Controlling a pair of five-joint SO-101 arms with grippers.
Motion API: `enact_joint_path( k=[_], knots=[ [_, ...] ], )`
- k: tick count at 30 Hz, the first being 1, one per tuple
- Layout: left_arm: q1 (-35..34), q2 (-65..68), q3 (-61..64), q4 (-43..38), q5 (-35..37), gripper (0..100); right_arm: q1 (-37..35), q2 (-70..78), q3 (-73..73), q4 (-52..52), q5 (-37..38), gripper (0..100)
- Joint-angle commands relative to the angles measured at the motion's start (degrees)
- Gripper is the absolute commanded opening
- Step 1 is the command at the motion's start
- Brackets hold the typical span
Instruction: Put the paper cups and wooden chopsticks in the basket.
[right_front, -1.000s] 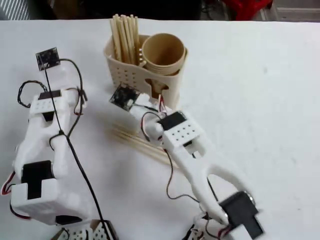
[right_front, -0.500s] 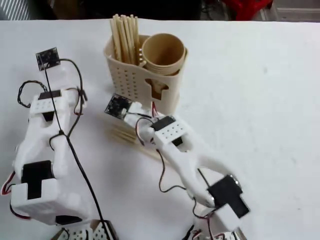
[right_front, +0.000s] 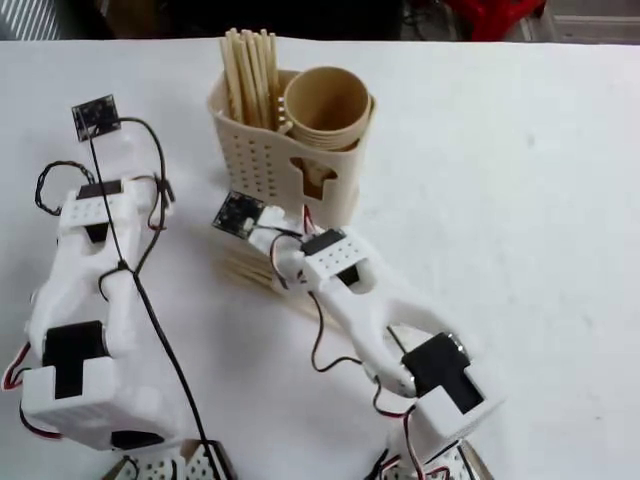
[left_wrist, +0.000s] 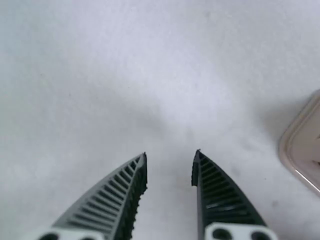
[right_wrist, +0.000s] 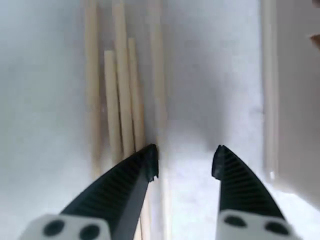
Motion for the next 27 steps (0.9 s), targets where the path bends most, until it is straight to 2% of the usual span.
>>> enact_joint_path(
  k=[1, 9, 14, 20, 27],
  knots=[
    [0.57, -1.63, -0.79, -0.62, -0.79, 17, -0.22, 0.22, -1.67, 6.02, 0.62, 19.4],
    [0.48, -1.71, -0.79, -0.62, -0.79, 17, 0.13, 0.31, -1.67, 6.99, 0.62, 18.3],
    [0.48, -1.71, -0.79, -0.62, -0.79, 17, -0.22, 0.31, -1.49, 6.02, 0.09, 0.7],
    [0.48, -1.71, -0.79, -0.70, -0.79, 17, 0.57, -3.65, -1.32, 6.11, -2.73, 1.6],
    [0.48, -1.71, -0.79, -0.97, -0.79, 17, 1.19, -19.91, 4.75, 8.48, -6.07, 1.6]
  ],
)
